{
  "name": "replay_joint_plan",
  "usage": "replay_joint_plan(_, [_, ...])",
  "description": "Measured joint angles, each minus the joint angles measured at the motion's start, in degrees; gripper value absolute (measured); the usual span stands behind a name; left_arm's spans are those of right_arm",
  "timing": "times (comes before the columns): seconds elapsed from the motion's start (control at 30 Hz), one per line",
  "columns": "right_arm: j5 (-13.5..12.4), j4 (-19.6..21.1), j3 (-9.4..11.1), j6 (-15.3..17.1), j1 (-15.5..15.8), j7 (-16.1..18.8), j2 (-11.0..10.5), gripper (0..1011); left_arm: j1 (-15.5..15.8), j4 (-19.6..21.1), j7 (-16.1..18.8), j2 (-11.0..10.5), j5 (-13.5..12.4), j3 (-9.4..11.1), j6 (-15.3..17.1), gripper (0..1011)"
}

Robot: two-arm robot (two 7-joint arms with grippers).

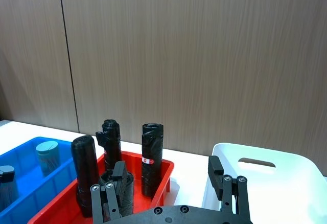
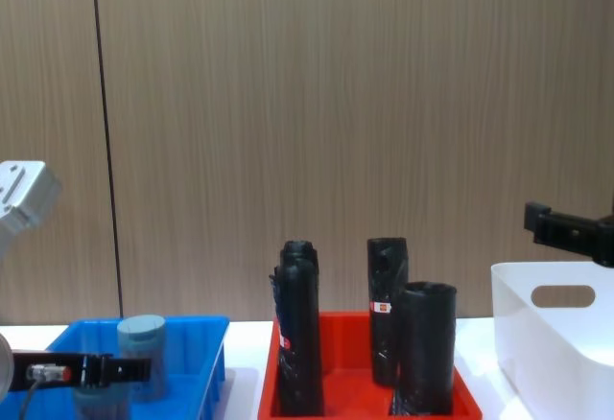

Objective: Pick the cotton swabs from the blue box and place them into the white box.

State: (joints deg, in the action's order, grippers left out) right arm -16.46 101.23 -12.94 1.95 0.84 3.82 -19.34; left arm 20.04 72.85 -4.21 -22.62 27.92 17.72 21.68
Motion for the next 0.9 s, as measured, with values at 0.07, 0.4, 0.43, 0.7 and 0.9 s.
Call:
replay_joint_plan(0.07, [0.0,0.0,0.0,0.0,0.0,0.0,0.0,1002,0.1,-0.2,0.0,0.1,-0.1,0.0,0.2,1003])
replay_joint_plan(0.4, [0.0,0.0,0.0,0.0,0.0,0.0,0.0,1002,0.9,-1.6,-0.8,0.5,-0.7,-0.1,1.0,1003])
replay_joint_plan(0.43, [0.0,0.0,0.0,0.0,0.0,0.0,0.0,1002,1.0,-1.8,-0.9,0.5,-0.7,-0.1,1.0,1003])
replay_joint_plan(0.7, [0.0,0.0,0.0,0.0,0.0,0.0,0.0,1002,1.5,-2.9,-1.7,0.8,-1.1,0.0,1.2,834])
replay_joint_plan(0.9, [0.0,0.0,0.0,0.0,0.0,0.0,0.0,1002,1.6,-3.4,-2.1,0.9,-1.1,0.0,0.8,682])
